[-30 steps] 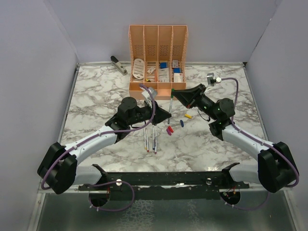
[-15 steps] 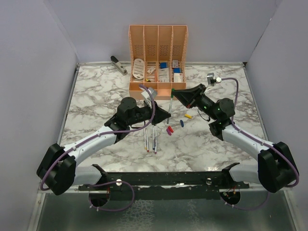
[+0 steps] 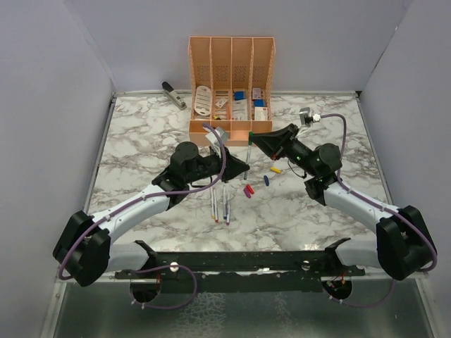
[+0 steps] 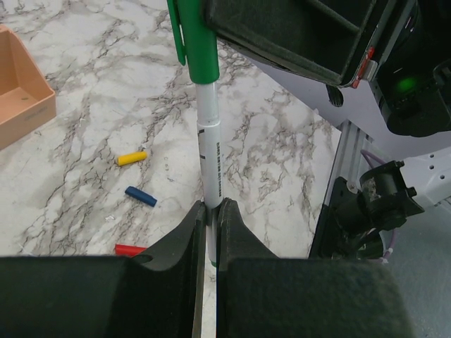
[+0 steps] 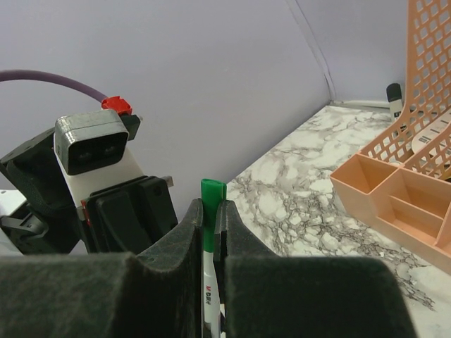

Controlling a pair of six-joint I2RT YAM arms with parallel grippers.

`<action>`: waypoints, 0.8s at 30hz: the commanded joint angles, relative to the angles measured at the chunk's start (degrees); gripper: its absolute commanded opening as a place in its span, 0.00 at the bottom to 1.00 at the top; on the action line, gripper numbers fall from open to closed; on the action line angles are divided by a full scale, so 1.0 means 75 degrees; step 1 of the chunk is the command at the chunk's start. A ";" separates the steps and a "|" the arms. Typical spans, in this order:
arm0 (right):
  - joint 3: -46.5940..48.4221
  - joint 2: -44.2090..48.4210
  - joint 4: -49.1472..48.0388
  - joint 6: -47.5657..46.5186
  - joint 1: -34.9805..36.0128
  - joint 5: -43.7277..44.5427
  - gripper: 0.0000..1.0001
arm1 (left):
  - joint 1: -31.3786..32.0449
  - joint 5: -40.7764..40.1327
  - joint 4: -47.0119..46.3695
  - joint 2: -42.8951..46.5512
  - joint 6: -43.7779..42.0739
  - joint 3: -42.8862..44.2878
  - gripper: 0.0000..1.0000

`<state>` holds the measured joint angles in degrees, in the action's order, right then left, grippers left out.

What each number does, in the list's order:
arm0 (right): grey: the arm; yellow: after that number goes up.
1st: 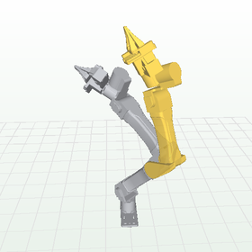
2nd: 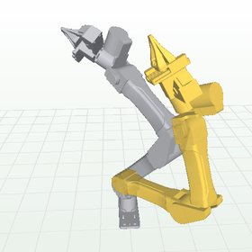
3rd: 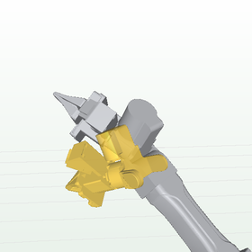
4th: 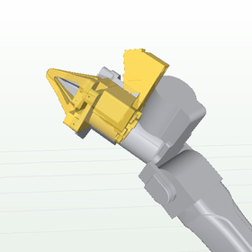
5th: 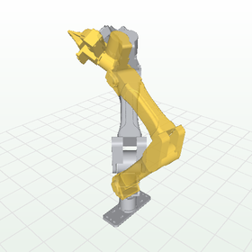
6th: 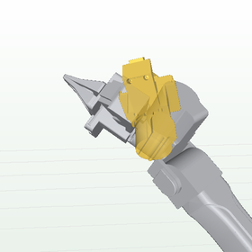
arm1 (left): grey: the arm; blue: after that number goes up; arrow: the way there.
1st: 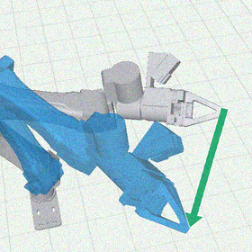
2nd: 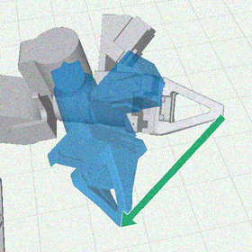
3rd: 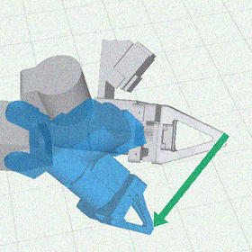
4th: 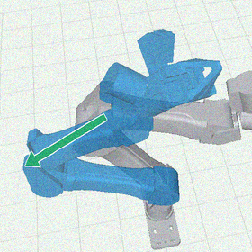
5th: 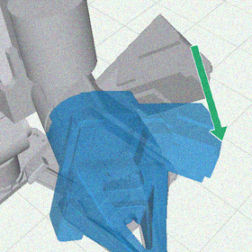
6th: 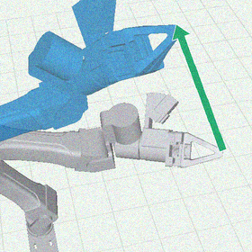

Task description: Insert the pens into the pen caps

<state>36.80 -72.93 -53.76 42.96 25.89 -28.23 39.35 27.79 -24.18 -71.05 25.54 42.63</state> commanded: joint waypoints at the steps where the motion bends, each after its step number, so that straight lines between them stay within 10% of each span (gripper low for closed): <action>1: 0.0192 -0.0163 0.0114 -0.0279 0.0052 -0.0009 0.02 | -0.0021 0.0036 -0.0420 0.0250 -0.0077 0.0035 0.00; 24: -0.0325 -0.0550 -0.0080 -0.0054 0.0052 -0.0826 0.02 | -0.0025 -0.0384 -0.1482 -0.0327 0.0676 0.0616 0.00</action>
<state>36.12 -75.05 -55.88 43.07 26.06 -30.06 39.11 25.91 -26.59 -73.19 28.25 43.75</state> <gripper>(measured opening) 0.051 0.063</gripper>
